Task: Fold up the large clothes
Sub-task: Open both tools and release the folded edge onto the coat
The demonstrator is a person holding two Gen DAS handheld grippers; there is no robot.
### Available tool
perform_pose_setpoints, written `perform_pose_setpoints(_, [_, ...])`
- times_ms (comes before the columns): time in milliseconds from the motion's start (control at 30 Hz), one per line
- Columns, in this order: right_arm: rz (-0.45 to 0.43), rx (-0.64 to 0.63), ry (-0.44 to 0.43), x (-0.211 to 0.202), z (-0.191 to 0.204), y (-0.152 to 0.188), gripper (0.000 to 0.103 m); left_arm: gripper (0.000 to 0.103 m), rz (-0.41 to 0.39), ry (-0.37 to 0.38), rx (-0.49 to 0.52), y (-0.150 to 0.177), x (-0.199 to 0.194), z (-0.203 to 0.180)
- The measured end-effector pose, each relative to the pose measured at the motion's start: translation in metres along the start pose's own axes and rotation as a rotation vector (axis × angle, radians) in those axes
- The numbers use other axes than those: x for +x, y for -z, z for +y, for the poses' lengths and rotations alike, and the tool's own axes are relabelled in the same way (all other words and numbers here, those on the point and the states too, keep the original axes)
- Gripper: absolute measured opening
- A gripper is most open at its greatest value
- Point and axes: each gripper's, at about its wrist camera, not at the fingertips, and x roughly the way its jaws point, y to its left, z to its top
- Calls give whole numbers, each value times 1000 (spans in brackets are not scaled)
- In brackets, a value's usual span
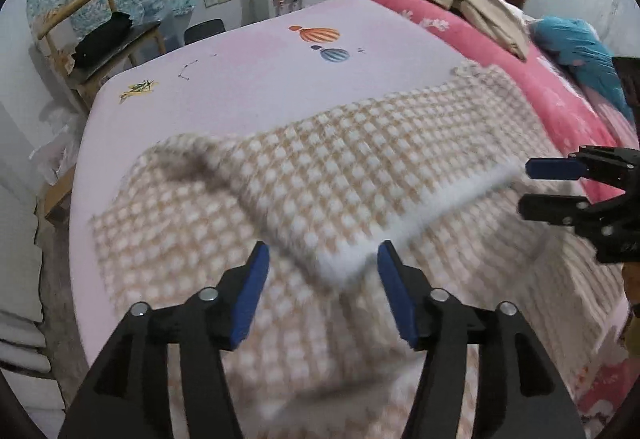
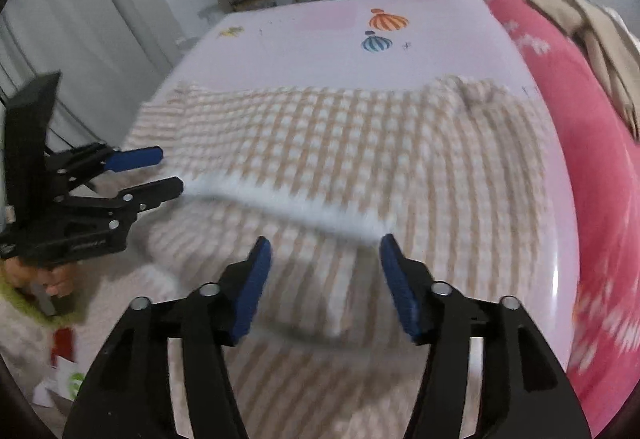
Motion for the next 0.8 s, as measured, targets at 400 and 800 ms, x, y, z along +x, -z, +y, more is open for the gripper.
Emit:
perform_pose_setpoints(400, [-143,20,-25,-65,48,73,86,81,0,-104,-94,76,-77,-3])
perform_pose_setpoints(800, [-82,33,52,-48,70,124,89,82,-41,-247,-238,137,-90,-19])
